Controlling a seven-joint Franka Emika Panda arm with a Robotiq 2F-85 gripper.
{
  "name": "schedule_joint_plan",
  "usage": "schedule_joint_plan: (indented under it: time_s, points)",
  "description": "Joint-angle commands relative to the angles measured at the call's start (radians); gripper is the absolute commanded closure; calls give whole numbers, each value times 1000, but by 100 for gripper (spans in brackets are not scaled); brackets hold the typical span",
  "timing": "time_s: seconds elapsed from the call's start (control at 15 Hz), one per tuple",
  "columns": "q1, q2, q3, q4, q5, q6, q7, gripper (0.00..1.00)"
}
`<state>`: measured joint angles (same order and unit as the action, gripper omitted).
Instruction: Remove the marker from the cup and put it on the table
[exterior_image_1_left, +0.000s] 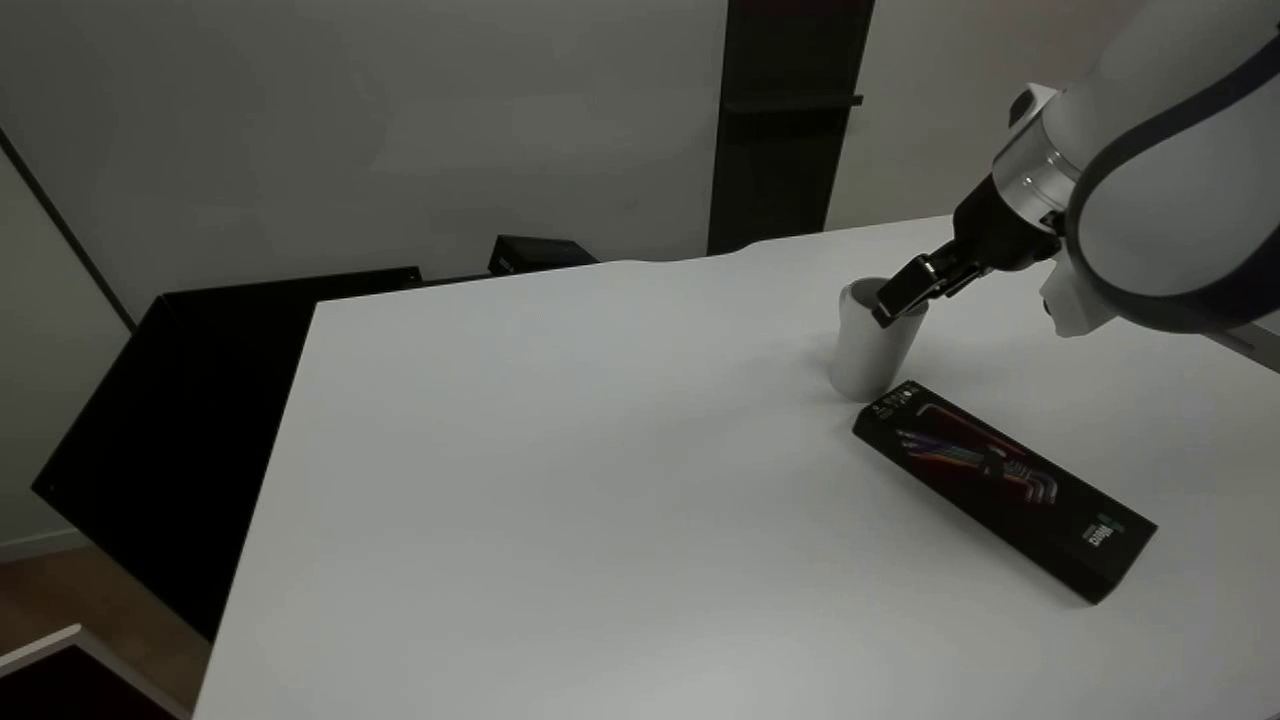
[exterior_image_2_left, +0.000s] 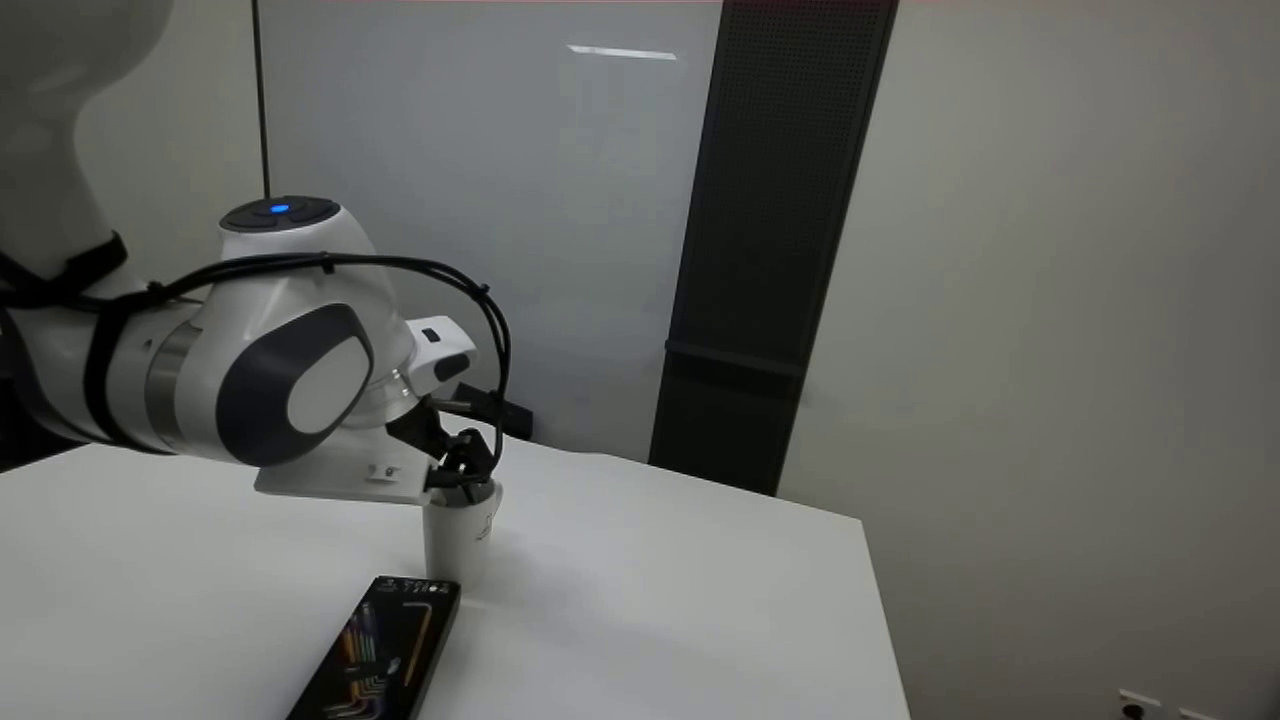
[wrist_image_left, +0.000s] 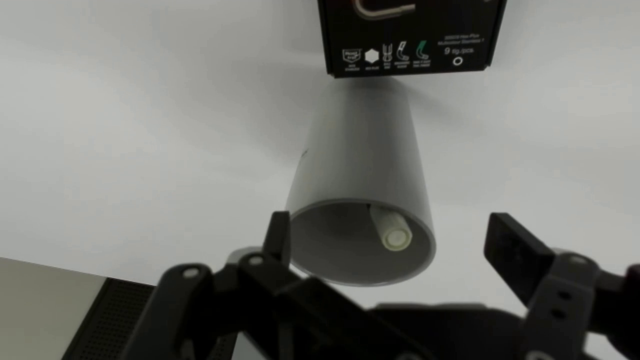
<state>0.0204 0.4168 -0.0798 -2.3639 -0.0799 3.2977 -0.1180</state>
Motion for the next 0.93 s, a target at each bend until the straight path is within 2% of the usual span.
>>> schedule_joint_plan:
  time_s: [0.0,0.2,0.27,0.87]
  points:
    - [35,17,-30,25,9,29,8,0]
    - [46,15,-38,26,12,37,7,0]
    - [39,14,-30,26,11,32,10,20]
    - [49,14,-44,25,17,25,11,76]
